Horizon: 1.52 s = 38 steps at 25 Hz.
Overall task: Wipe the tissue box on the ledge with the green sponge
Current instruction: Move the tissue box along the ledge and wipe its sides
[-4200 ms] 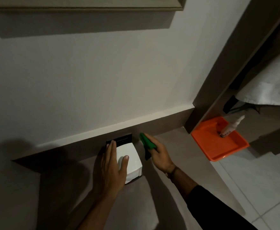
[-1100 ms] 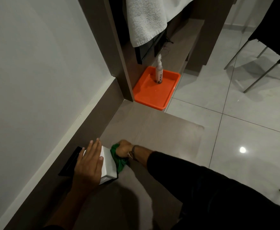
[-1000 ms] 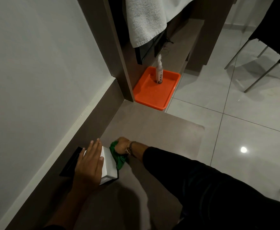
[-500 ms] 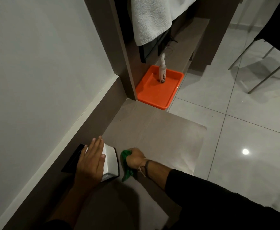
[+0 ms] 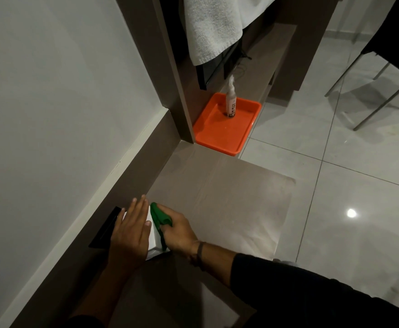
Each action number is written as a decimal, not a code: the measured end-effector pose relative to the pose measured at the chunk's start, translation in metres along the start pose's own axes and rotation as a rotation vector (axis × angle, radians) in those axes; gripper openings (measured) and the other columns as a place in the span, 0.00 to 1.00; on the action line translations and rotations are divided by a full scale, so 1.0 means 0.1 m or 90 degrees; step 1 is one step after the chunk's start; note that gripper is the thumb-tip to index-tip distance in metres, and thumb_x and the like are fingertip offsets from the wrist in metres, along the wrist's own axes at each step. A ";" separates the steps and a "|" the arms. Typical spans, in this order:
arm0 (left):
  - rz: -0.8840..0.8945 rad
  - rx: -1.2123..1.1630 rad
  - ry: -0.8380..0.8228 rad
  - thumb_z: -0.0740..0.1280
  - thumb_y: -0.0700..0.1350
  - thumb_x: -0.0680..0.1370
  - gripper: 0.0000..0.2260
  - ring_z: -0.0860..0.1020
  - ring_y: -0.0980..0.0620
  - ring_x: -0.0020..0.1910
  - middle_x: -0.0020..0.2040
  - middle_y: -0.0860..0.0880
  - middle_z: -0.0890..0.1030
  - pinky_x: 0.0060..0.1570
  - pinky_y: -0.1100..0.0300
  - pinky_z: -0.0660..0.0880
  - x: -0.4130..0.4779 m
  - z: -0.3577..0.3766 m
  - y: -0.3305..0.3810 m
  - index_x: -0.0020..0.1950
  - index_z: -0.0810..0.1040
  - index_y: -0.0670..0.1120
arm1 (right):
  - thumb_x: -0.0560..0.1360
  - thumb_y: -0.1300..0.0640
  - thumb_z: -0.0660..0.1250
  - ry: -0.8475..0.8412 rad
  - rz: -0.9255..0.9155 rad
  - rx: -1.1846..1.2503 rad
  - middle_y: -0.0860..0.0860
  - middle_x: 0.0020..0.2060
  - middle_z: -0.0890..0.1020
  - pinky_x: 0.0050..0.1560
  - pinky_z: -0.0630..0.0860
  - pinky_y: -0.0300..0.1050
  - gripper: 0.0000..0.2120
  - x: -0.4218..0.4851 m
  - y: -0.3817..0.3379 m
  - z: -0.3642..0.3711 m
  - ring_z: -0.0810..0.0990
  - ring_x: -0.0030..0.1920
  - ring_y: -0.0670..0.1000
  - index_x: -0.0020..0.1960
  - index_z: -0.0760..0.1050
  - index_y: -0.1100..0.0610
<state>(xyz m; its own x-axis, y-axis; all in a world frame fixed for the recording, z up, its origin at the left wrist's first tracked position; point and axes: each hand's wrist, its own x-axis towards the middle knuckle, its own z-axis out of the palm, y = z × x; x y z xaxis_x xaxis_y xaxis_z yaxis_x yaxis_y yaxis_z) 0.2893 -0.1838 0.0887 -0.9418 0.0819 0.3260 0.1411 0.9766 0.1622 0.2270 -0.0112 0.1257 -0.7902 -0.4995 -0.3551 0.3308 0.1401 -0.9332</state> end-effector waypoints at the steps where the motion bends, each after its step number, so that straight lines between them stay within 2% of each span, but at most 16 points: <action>1: 0.002 -0.001 -0.003 0.60 0.44 0.86 0.21 0.70 0.39 0.80 0.78 0.37 0.73 0.75 0.33 0.72 -0.01 0.00 0.00 0.78 0.70 0.36 | 0.79 0.61 0.61 -0.015 -0.031 -0.007 0.44 0.69 0.75 0.70 0.68 0.41 0.25 -0.10 0.06 0.00 0.73 0.67 0.45 0.74 0.69 0.49; 5: -0.001 0.003 -0.009 0.59 0.44 0.87 0.21 0.69 0.39 0.81 0.79 0.37 0.72 0.75 0.33 0.72 -0.01 0.00 0.00 0.79 0.69 0.37 | 0.82 0.60 0.58 -0.029 0.024 -0.015 0.46 0.69 0.75 0.71 0.68 0.43 0.22 -0.32 0.46 0.00 0.74 0.68 0.47 0.74 0.69 0.49; 8: -0.001 0.008 -0.003 0.58 0.44 0.87 0.22 0.69 0.38 0.81 0.79 0.36 0.72 0.77 0.34 0.70 0.01 -0.03 0.06 0.79 0.68 0.36 | 0.80 0.53 0.63 0.002 0.119 -0.016 0.48 0.58 0.83 0.64 0.77 0.51 0.13 -0.04 0.36 0.02 0.81 0.57 0.52 0.63 0.78 0.46; 10: 0.002 0.022 -0.004 0.58 0.44 0.87 0.22 0.68 0.38 0.81 0.79 0.36 0.71 0.77 0.34 0.70 0.01 -0.04 0.05 0.79 0.67 0.35 | 0.79 0.52 0.63 0.019 0.145 -0.022 0.47 0.55 0.84 0.61 0.79 0.52 0.12 0.11 0.18 0.05 0.82 0.54 0.52 0.60 0.79 0.45; 13: 0.030 0.064 -0.023 0.62 0.42 0.86 0.22 0.66 0.38 0.82 0.81 0.36 0.69 0.75 0.33 0.71 -0.04 0.03 -0.05 0.78 0.68 0.35 | 0.79 0.51 0.62 0.011 0.014 -0.046 0.43 0.64 0.79 0.69 0.72 0.45 0.18 -0.12 0.12 0.09 0.78 0.62 0.48 0.69 0.73 0.46; 15: 0.009 0.045 -0.023 0.61 0.42 0.86 0.21 0.67 0.39 0.82 0.80 0.37 0.70 0.75 0.33 0.71 -0.03 0.05 -0.05 0.78 0.68 0.36 | 0.81 0.58 0.61 -0.027 -0.029 -0.041 0.43 0.64 0.77 0.69 0.69 0.37 0.19 -0.39 0.30 0.10 0.76 0.65 0.47 0.71 0.71 0.53; 17: -0.014 0.015 -0.014 0.60 0.43 0.86 0.22 0.68 0.39 0.81 0.79 0.37 0.72 0.76 0.34 0.71 0.01 0.01 0.01 0.79 0.68 0.36 | 0.80 0.63 0.61 -0.031 0.032 -0.059 0.49 0.62 0.79 0.69 0.72 0.45 0.16 -0.43 0.47 0.09 0.78 0.62 0.51 0.67 0.75 0.55; 19: -0.022 0.004 -0.010 0.58 0.44 0.86 0.22 0.69 0.38 0.81 0.79 0.37 0.72 0.77 0.34 0.71 0.04 -0.04 0.07 0.79 0.68 0.36 | 0.79 0.61 0.63 -0.015 0.146 -0.047 0.52 0.58 0.81 0.66 0.75 0.55 0.13 -0.19 0.47 0.08 0.79 0.58 0.54 0.62 0.77 0.54; 21: -0.016 0.012 -0.012 0.57 0.43 0.86 0.22 0.68 0.38 0.81 0.79 0.36 0.71 0.77 0.34 0.70 0.02 -0.04 0.06 0.79 0.67 0.36 | 0.78 0.59 0.63 0.012 0.209 -0.027 0.52 0.55 0.82 0.63 0.77 0.55 0.12 -0.05 0.35 0.08 0.80 0.55 0.55 0.60 0.79 0.53; 23: 0.003 0.023 -0.021 0.59 0.43 0.86 0.22 0.68 0.38 0.81 0.80 0.36 0.71 0.76 0.33 0.71 0.00 0.00 0.00 0.79 0.68 0.35 | 0.78 0.60 0.63 0.012 0.137 -0.018 0.53 0.56 0.82 0.63 0.78 0.55 0.12 -0.14 0.29 0.12 0.80 0.55 0.54 0.61 0.78 0.55; 26: -0.006 0.011 -0.028 0.60 0.43 0.86 0.22 0.68 0.40 0.81 0.79 0.37 0.71 0.75 0.33 0.72 0.00 0.03 -0.03 0.79 0.69 0.37 | 0.79 0.67 0.61 -0.042 0.030 -0.053 0.50 0.57 0.81 0.64 0.76 0.46 0.12 -0.46 0.30 0.07 0.79 0.58 0.50 0.60 0.77 0.61; 28: -0.031 -0.015 -0.019 0.59 0.44 0.85 0.22 0.69 0.41 0.81 0.79 0.39 0.72 0.77 0.35 0.71 0.03 -0.01 0.01 0.79 0.69 0.38 | 0.79 0.65 0.61 -0.041 0.097 -0.044 0.52 0.57 0.81 0.65 0.75 0.49 0.12 -0.41 0.33 0.02 0.78 0.58 0.52 0.60 0.78 0.59; 31: -0.022 -0.010 -0.019 0.61 0.43 0.85 0.23 0.67 0.42 0.82 0.81 0.40 0.71 0.78 0.36 0.69 0.01 -0.01 0.00 0.80 0.67 0.39 | 0.81 0.58 0.62 0.006 0.291 -0.022 0.55 0.57 0.81 0.60 0.78 0.49 0.11 -0.05 0.27 0.02 0.79 0.55 0.55 0.60 0.79 0.57; 33: 0.008 0.036 -0.018 0.65 0.41 0.85 0.24 0.66 0.42 0.83 0.82 0.38 0.69 0.77 0.35 0.69 -0.03 0.04 -0.06 0.80 0.66 0.38 | 0.80 0.59 0.62 0.043 0.326 -0.020 0.56 0.58 0.82 0.58 0.80 0.48 0.12 0.25 0.17 0.02 0.81 0.54 0.56 0.61 0.80 0.57; 35: 0.020 0.068 -0.016 0.68 0.40 0.84 0.25 0.65 0.40 0.83 0.82 0.37 0.68 0.77 0.35 0.70 -0.05 0.06 -0.08 0.80 0.67 0.37 | 0.80 0.59 0.62 0.043 0.307 -0.030 0.57 0.59 0.82 0.58 0.79 0.46 0.13 0.48 0.04 0.00 0.81 0.54 0.56 0.62 0.80 0.58; 38: 0.041 0.086 -0.001 0.71 0.40 0.83 0.23 0.70 0.37 0.80 0.78 0.35 0.72 0.72 0.33 0.74 -0.06 0.03 -0.04 0.76 0.72 0.34 | 0.80 0.61 0.61 0.024 0.202 -0.050 0.54 0.61 0.81 0.63 0.75 0.45 0.15 0.56 -0.10 0.01 0.79 0.60 0.56 0.64 0.79 0.56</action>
<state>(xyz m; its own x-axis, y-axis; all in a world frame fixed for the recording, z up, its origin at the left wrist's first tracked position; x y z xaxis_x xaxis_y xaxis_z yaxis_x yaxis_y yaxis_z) 0.2937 -0.1880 0.0835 -0.9328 0.1459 0.3297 0.1596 0.9871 0.0147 0.1804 -0.0411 0.1150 -0.6737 -0.3883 -0.6288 0.5234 0.3499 -0.7769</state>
